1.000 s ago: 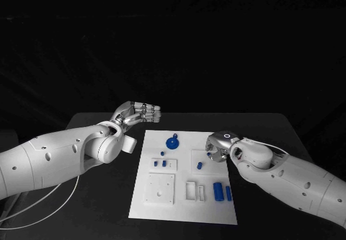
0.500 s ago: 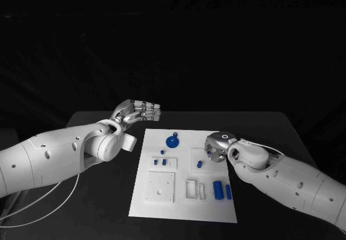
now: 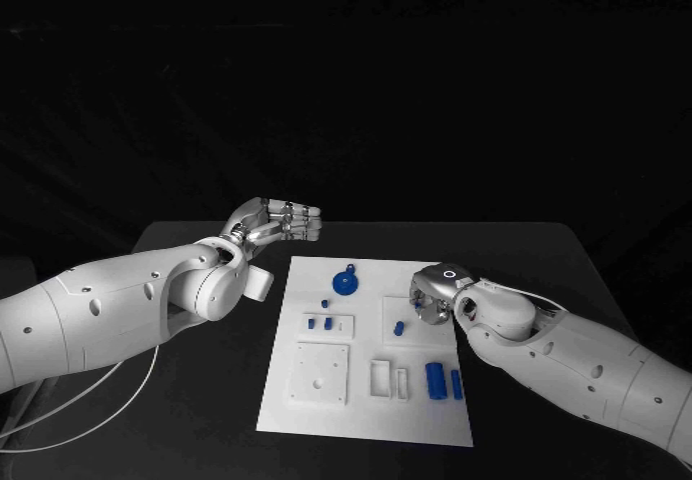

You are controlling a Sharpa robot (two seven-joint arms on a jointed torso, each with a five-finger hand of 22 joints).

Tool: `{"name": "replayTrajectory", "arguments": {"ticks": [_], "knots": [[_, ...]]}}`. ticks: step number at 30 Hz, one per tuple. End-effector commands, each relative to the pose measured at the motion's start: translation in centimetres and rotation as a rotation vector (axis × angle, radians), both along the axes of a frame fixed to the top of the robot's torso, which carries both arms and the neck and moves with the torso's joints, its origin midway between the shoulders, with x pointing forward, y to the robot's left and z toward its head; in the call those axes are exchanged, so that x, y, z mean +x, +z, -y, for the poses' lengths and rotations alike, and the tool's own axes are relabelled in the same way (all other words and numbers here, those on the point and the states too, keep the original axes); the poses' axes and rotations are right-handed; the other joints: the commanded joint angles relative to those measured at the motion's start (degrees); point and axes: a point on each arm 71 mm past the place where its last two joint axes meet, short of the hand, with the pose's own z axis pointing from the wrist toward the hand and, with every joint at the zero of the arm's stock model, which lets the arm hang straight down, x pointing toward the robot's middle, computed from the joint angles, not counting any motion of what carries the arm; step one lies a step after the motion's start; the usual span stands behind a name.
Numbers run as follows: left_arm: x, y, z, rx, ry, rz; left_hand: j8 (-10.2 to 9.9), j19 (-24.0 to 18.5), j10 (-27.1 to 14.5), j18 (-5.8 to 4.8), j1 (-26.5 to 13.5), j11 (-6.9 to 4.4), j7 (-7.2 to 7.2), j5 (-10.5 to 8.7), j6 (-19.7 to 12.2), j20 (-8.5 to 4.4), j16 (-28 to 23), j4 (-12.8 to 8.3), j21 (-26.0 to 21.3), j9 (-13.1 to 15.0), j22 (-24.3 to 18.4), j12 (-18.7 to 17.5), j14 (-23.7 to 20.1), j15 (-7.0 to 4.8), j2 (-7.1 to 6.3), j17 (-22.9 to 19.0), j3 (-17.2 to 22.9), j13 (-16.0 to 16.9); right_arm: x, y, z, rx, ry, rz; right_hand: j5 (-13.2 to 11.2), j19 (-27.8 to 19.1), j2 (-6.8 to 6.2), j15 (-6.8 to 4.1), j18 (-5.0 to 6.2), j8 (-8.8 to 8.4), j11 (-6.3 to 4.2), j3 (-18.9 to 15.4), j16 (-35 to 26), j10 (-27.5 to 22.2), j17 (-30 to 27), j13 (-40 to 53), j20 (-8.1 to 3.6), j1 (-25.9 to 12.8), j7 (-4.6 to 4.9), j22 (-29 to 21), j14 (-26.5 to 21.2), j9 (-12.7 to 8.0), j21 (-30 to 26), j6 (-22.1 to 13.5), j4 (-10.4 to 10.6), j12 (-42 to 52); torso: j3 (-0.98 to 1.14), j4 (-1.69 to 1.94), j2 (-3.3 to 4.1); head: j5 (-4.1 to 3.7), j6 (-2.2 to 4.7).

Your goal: Assemble the parts on the task board

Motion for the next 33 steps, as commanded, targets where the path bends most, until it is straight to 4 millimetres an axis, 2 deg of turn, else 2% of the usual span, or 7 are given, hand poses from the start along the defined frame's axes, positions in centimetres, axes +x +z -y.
{"name": "replayTrajectory", "arguments": {"ticks": [1, 12, 19, 33], "knots": [[0.0, 0.13, 0.13, -0.008, -0.01, -0.005, -0.28, 0.42, -0.34, 0.68, -0.27, 0.1, 0.43, 0.14, -0.09, -0.08, -0.13, 0.19, 0.21, -0.08, -0.08, -0.13, 0.37, 0.06, 0.32, 0.08, -0.31, -0.02, -0.16, -0.53, 0.03, -0.031, 0.003, -0.011, -0.07, -0.29, 0.65, -0.37, 0.68, -0.04, -0.03, 0.24, 0.21, 0.52, -0.02, 0.01, -0.05, -0.05, 0.01, 0.19, -0.15, 0.05, 0.3, 0.51, -0.02, -0.09, -0.03, -0.01, 0.01, -0.08, -0.06], [0.03, 0.11, 0.14, -0.006, -0.011, -0.011, -0.25, 0.41, -0.58, 0.59, -0.2, 0.17, 0.48, 0.13, -0.26, -0.08, -0.13, 0.26, 0.21, -0.08, -0.55, -0.13, 0.31, 0.09, 0.23, 0.12, -0.45, -0.02, -0.19, -1.09, -0.05, -0.03, 0.001, -0.011, -0.08, -0.17, 1.4, -0.56, 0.63, -0.01, -0.34, 0.45, 0.29, 1.43, -0.03, 0.04, -0.2, 0.08, -0.23, 2.29, -0.12, 0.09, -0.22, 1.54, -0.21, -0.06, 0.05, 0.04, 0.06, -0.18, -0.23], [0.06, 0.1, 0.14, -0.005, -0.011, -0.011, -0.26, 0.46, -0.63, 0.57, -0.1, 0.17, 0.51, 0.17, -0.3, -0.1, -0.11, 0.28, 0.26, -0.08, -0.82, -0.12, 0.43, 0.05, 0.24, 0.16, -0.49, -0.02, -0.26, -1.25, 0.0, -0.019, 0.004, 0.001, 0.76, -0.09, 1.97, -0.99, 0.48, -0.01, -0.91, 0.71, 0.24, 3.43, -0.1, 0.06, -0.62, 0.35, -0.71, 3.54, -0.08, 0.14, -0.12, 3.52, -0.94, -0.04, -0.04, -0.04, -0.03, -0.26, -0.36], [0.25, 0.08, -0.1, -0.001, -0.003, -0.01, -0.28, 0.63, -0.8, 0.56, -0.06, 0.21, 0.58, 0.22, -0.45, -0.2, -0.11, 0.22, 0.41, -0.08, -1.16, -0.14, 0.66, -0.02, 0.19, 0.23, -0.52, -0.02, -0.32, -0.86, 0.21, 0.042, 0.003, 0.034, 0.81, 0.05, 1.95, -1.5, 0.27, -0.05, -1.37, 1.36, 0.32, 4.85, -0.15, 0.05, -1.14, -0.14, -1.13, 6.1, -0.02, 0.18, -0.64, 5.01, -1.3, -0.07, 0.04, -0.02, -0.04, -0.18, -0.38]]}}
